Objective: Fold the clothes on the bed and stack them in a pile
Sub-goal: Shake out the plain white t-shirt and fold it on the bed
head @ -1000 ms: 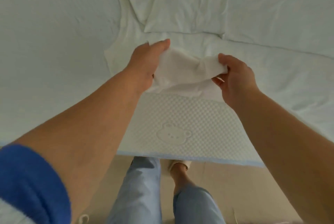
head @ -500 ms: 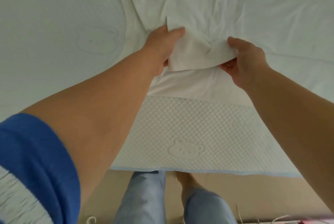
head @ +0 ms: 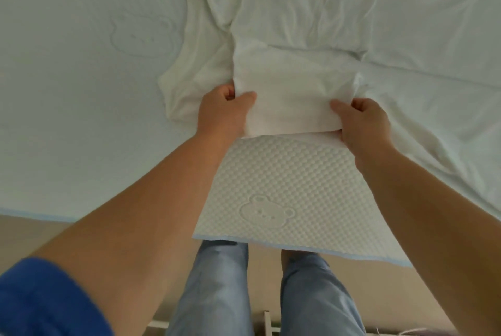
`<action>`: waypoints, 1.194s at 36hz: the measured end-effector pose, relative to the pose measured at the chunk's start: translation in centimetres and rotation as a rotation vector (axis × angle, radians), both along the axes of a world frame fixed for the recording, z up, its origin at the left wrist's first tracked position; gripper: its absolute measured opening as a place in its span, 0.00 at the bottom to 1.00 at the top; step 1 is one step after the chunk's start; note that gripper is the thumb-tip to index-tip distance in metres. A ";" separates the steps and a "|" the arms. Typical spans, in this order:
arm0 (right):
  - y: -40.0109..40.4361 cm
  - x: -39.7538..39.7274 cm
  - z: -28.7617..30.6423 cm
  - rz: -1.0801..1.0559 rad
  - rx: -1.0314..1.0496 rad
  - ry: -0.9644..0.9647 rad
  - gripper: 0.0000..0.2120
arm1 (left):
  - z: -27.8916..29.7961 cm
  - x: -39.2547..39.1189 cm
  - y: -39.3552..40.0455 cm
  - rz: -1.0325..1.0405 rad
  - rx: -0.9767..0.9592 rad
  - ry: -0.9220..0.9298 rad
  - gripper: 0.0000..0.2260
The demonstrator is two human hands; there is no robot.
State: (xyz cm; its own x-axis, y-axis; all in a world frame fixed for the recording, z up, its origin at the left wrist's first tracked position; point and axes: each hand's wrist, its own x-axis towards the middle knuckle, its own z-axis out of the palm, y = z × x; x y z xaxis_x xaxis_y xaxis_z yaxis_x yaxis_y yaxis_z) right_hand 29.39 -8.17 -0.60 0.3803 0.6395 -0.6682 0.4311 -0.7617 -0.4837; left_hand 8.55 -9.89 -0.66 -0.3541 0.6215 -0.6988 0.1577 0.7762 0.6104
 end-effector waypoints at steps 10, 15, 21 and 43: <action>4.7 1.7 0.9 0.084 -0.012 -0.073 0.13 | 0.7 -0.3 5.6 -0.176 0.115 0.310 0.13; 5.0 2.3 0.1 0.166 0.026 -0.154 0.10 | 0.3 -0.4 6.2 -0.070 0.135 0.299 0.06; 3.8 0.8 1.7 0.408 0.246 -0.241 0.15 | 1.7 -2.3 3.2 -0.034 0.157 0.447 0.08; 8.7 -11.4 0.1 0.771 0.157 -0.169 0.12 | 0.5 -10.6 -3.8 -0.032 -0.103 0.205 0.13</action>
State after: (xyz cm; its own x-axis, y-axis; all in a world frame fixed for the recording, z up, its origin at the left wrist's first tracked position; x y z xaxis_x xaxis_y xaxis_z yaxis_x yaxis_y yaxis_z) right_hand 17.96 0.55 -0.48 -0.1182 0.8449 -0.5217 0.8849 -0.1487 -0.4413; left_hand -2.06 -13.68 -0.13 -0.4761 0.5640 -0.6748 0.2960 0.8253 0.4809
